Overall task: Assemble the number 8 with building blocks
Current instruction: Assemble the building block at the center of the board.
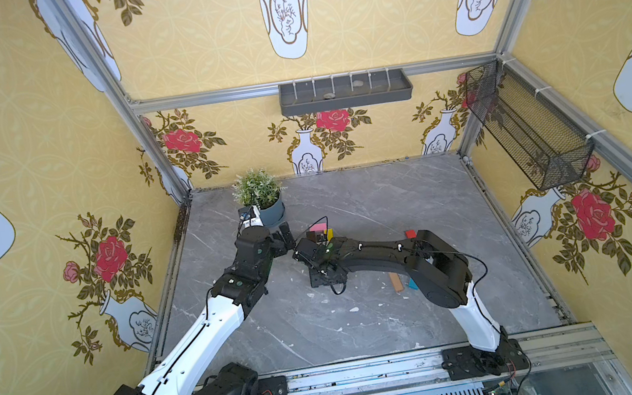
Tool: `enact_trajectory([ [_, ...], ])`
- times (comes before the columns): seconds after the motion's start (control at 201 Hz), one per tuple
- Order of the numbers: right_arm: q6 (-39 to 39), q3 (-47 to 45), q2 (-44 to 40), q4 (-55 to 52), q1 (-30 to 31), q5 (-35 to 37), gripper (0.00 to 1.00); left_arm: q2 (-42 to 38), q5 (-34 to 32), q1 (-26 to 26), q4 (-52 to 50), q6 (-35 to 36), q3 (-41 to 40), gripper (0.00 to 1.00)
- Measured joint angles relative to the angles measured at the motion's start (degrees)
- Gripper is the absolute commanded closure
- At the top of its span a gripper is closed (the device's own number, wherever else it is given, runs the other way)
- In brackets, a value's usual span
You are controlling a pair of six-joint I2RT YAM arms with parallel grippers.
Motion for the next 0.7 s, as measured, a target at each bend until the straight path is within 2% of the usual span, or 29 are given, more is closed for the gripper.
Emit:
enact_trajectory([
  [0.408,1.5,0.4,0.5,0.0,-0.1,0.2,0.35,0.2,0.2,0.1,0.0,0.0,0.0,0.0],
  [0.697,3.2,0.6,0.6,-0.1,-0.1,0.4,0.3,0.2,0.2,0.2,0.1,-0.2,0.0,0.0],
])
